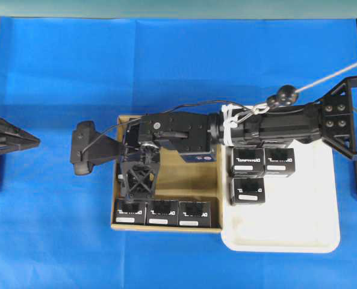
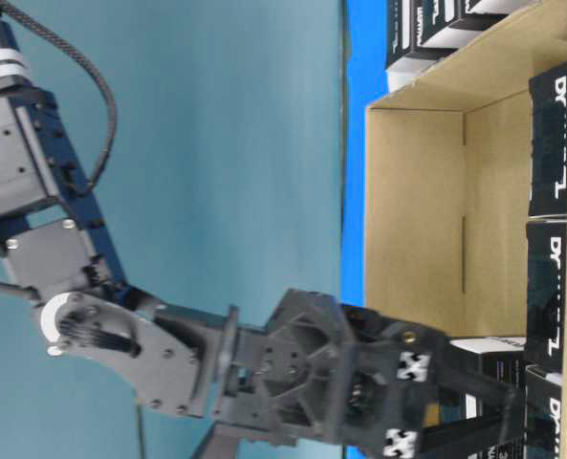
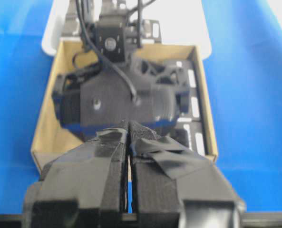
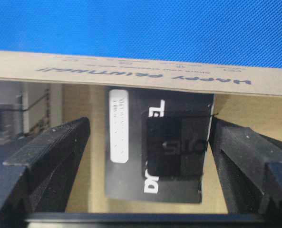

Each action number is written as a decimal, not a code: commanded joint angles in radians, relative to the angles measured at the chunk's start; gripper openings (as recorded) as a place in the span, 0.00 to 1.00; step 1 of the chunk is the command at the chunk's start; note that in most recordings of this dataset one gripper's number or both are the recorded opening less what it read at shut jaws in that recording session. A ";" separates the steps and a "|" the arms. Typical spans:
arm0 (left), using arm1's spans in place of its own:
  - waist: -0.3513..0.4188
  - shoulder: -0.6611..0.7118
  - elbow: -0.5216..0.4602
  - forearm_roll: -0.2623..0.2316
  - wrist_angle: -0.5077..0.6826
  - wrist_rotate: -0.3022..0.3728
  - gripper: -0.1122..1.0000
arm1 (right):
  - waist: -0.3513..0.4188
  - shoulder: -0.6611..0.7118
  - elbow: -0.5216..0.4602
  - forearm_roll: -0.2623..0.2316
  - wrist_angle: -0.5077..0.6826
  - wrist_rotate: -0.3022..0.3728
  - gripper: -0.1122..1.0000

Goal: Pick the box from inside the cardboard box.
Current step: 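Close the right gripper on the black box and lift it, then carry the held black box right over the white tray, then lower the black box into the tray's empty slot and open the right gripper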

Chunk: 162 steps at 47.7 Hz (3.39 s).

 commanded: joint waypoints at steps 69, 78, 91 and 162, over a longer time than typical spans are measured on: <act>0.003 0.011 -0.015 0.003 -0.034 0.000 0.06 | -0.032 -0.552 0.163 0.032 0.339 0.044 0.67; 0.003 0.012 -0.008 0.003 -0.032 0.000 0.06 | -0.018 -0.707 0.403 0.067 0.293 0.114 0.67; 0.011 0.012 -0.003 0.003 -0.032 0.000 0.06 | 0.029 -0.879 0.676 0.071 0.172 0.175 0.67; 0.046 0.009 -0.023 0.003 -0.115 -0.003 0.06 | 0.110 -0.818 1.189 0.005 -0.342 0.117 0.66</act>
